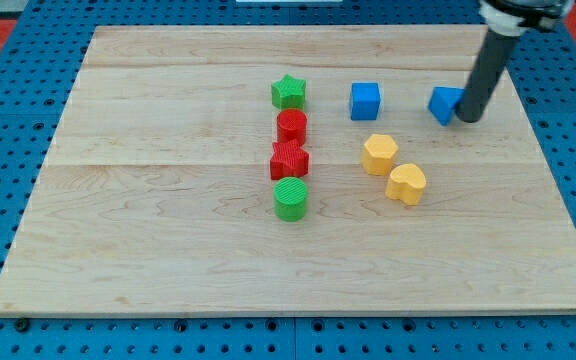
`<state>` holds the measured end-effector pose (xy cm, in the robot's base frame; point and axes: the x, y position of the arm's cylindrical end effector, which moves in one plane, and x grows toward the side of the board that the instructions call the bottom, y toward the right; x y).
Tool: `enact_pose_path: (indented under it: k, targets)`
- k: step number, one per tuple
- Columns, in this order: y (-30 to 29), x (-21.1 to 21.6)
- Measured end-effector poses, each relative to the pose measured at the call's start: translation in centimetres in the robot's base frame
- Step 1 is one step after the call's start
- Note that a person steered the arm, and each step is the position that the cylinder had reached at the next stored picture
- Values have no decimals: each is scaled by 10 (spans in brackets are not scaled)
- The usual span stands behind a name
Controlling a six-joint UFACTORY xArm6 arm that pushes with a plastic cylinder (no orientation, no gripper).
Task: Move the green circle slightly left
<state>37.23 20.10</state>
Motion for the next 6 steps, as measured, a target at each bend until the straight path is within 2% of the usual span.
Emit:
enact_pose_path:
  k: [1, 2, 3, 4, 5, 6]
  targets:
    - [33, 34]
    - [4, 48]
    - [-20, 129]
    - [-91, 156]
    - [-140, 131]
    - [-229, 134]
